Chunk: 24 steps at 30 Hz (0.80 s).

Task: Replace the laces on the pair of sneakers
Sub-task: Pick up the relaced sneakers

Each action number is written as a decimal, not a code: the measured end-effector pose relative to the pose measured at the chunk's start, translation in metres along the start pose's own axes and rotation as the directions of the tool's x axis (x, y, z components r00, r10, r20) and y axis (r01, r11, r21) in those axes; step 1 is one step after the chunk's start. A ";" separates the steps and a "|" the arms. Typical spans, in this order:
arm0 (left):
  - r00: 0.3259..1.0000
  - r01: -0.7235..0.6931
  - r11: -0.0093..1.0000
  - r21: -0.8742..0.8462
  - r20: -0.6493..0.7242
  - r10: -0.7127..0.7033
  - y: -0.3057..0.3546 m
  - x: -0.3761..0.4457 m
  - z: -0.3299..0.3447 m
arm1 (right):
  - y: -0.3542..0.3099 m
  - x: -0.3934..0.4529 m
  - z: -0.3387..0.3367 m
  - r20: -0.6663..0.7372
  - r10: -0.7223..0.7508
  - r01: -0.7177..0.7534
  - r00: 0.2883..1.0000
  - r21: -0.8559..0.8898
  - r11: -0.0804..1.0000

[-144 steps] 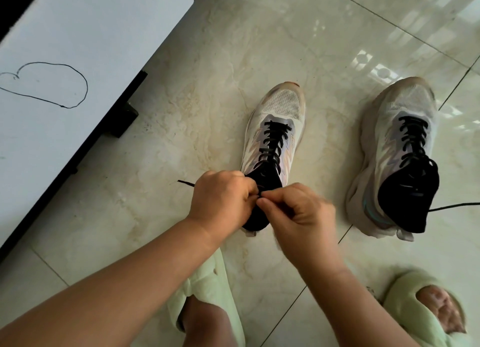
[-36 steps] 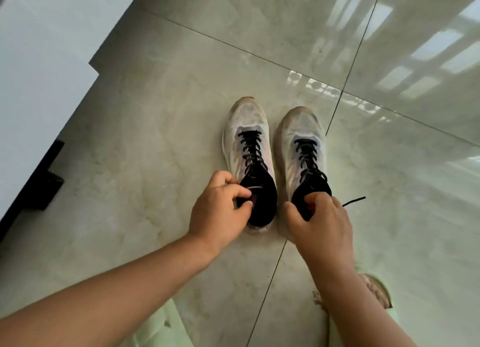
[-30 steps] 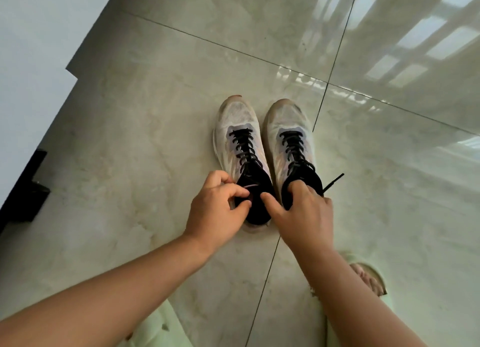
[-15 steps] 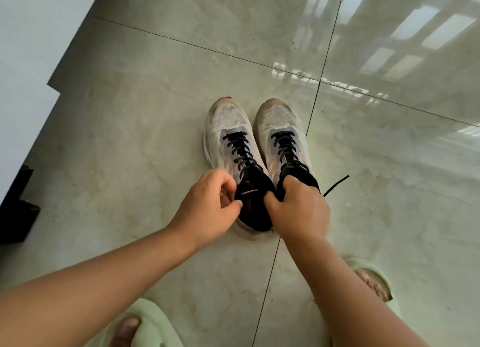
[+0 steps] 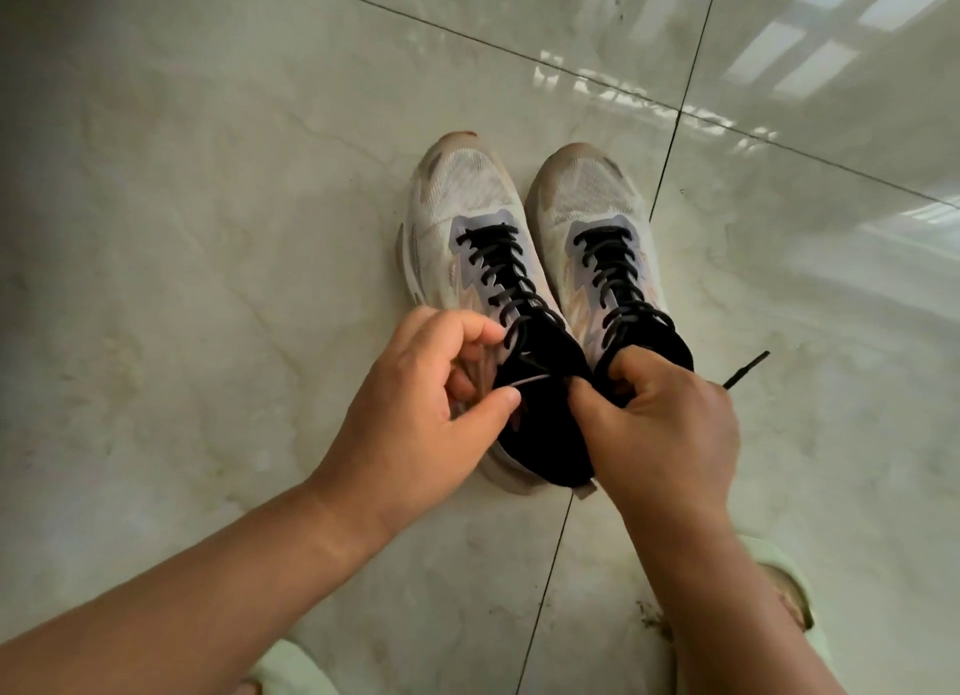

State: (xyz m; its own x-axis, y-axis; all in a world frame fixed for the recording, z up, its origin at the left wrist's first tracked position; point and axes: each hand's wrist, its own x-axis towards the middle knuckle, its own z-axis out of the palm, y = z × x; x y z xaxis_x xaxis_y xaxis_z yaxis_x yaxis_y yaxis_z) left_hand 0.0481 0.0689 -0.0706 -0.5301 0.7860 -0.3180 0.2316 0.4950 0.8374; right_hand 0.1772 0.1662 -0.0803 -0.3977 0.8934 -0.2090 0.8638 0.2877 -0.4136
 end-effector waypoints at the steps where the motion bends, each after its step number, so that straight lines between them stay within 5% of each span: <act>1: 0.997 0.078 0.996 -0.052 0.011 -0.077 0.005 -0.001 -0.002 | -0.002 0.000 -0.003 0.007 0.011 -0.011 1.000 -0.002 1.000; 5: 0.920 0.392 0.888 -0.240 0.122 -0.373 0.032 -0.013 -0.009 | -0.013 -0.005 -0.023 0.040 0.077 -0.078 0.996 0.016 0.997; 10: 0.933 0.355 0.929 -0.104 0.104 -0.345 0.105 -0.039 -0.048 | -0.048 -0.021 -0.094 0.054 0.124 -0.126 0.991 0.052 0.991; 15: 0.910 0.410 0.898 -0.159 -0.001 -0.416 0.218 -0.076 -0.097 | -0.101 -0.045 -0.211 0.077 0.127 -0.133 0.989 0.064 0.989; 24: 0.944 0.293 0.930 -0.223 -0.086 -0.319 0.471 -0.149 -0.226 | -0.209 -0.076 -0.494 0.042 -0.012 0.007 0.999 0.101 0.995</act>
State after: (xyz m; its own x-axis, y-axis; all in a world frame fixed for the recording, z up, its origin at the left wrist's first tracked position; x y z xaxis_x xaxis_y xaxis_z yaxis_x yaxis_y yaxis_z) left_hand 0.0515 0.1013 0.4722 -0.6444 0.5523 -0.5288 -0.1223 0.6083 0.7843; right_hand 0.1796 0.2084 0.4595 -0.4204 0.8747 -0.2411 0.8252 0.2581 -0.5024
